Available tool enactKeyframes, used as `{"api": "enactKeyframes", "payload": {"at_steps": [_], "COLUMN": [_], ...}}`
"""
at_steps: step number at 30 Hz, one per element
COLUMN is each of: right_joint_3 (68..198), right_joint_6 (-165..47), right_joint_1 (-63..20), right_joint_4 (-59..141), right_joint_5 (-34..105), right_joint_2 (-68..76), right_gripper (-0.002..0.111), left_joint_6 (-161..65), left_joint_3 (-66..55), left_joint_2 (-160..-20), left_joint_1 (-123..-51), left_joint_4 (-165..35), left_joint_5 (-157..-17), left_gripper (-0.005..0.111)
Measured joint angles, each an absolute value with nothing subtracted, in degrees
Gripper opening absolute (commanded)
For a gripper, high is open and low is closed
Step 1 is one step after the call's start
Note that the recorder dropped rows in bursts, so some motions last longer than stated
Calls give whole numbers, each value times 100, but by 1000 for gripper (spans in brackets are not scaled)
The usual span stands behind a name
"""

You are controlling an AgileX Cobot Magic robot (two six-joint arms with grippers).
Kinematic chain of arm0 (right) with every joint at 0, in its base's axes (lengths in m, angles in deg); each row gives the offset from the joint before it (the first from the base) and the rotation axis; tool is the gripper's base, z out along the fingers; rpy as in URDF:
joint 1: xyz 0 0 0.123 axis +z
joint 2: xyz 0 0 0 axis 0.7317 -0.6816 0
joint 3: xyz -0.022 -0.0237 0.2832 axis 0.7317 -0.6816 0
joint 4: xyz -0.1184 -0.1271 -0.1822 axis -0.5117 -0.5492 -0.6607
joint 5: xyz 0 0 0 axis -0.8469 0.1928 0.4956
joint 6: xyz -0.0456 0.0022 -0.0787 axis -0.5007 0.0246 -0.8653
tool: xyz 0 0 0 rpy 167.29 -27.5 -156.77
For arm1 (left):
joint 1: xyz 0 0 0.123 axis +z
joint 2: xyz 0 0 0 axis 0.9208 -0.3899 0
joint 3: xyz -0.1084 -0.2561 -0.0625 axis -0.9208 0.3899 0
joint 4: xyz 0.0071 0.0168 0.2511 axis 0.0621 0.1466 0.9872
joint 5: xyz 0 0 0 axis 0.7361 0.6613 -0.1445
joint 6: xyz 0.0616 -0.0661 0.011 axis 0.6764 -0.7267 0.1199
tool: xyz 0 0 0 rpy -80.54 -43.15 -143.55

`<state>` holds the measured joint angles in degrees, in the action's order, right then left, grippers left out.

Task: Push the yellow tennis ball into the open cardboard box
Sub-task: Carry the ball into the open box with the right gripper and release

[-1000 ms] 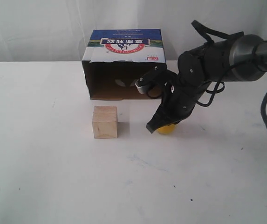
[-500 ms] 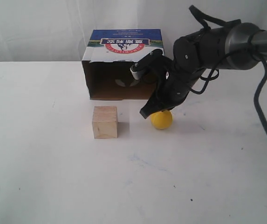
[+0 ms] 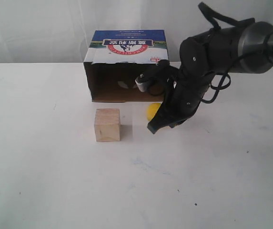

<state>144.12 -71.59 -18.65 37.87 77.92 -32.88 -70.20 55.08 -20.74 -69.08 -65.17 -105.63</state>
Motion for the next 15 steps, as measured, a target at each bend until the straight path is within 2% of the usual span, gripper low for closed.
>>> {"api": "enactKeyframes", "payload": {"at_steps": [9,12,15], "right_joint_3": [14544,15398,16864], "right_joint_6": [-7281,-7297,-7297], "right_joint_1": [-1841,-1915,-1968], "right_joint_4": [3943,3916,3849], "right_joint_5": [6292,5979,6368], "right_joint_2": [-4274,-4895,-5054], "right_gripper": [0,0,0], "left_joint_6": [-7020,-7020,-7020], "left_joint_3": [5508,5508,5508], "left_joint_2": [-2074,-2074,-2074], "left_joint_1": [-6908,-6908,-6908], "left_joint_4": [-6517,-6517,-6517], "left_joint_5": [-10563,-10563,-10563], "left_gripper": [0,0,0]}}
